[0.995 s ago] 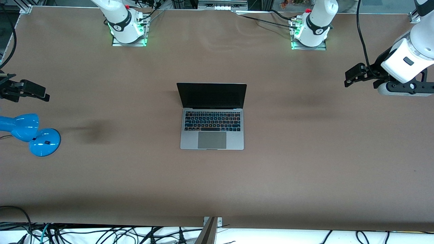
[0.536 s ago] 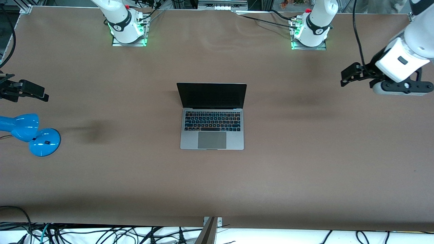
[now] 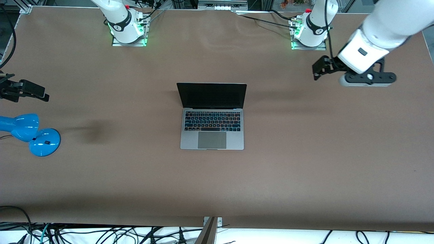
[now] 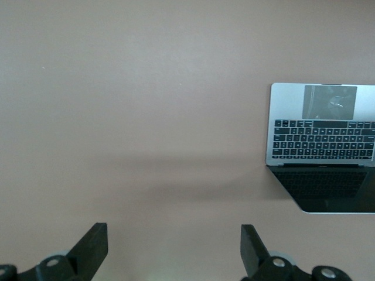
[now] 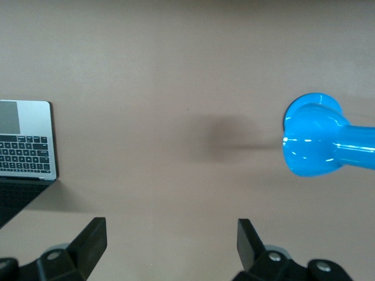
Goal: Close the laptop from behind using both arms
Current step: 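Move both grippers toward the laptop screen's back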
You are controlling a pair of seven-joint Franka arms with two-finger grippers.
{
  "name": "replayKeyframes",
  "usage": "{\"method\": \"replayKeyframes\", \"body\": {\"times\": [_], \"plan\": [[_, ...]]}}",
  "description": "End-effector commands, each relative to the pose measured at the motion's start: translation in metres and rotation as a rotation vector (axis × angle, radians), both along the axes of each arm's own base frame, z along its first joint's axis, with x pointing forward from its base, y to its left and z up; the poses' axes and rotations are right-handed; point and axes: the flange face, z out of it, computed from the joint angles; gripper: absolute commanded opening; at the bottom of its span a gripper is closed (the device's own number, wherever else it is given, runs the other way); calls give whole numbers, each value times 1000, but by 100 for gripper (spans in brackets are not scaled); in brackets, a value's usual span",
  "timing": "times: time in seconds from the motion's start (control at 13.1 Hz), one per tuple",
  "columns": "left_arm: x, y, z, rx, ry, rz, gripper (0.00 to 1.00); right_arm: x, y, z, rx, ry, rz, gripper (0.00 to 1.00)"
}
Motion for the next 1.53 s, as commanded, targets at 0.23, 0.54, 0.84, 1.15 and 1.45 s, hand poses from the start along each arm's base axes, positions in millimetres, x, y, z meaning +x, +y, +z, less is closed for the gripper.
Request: {"method": "replayKeyframes", "body": {"times": [0.23, 0.54, 0.84, 1.15, 1.45], "plan": [[-22, -39, 0, -10, 6, 9, 100, -3, 61, -2, 31, 12, 110, 79], [-33, -65, -9, -12, 8, 5, 100, -11, 112, -18, 49, 54, 193, 52], [-60, -78, -32, -41, -16, 5, 99, -32, 198, -29, 38, 105, 18, 43], [-87, -117, -44, -27, -20, 23, 98, -48, 258, -44, 22, 131, 52, 42], [-93, -138, -52, -34, -18, 31, 98, -68, 309, -80, -13, 193, 82, 30]]}}
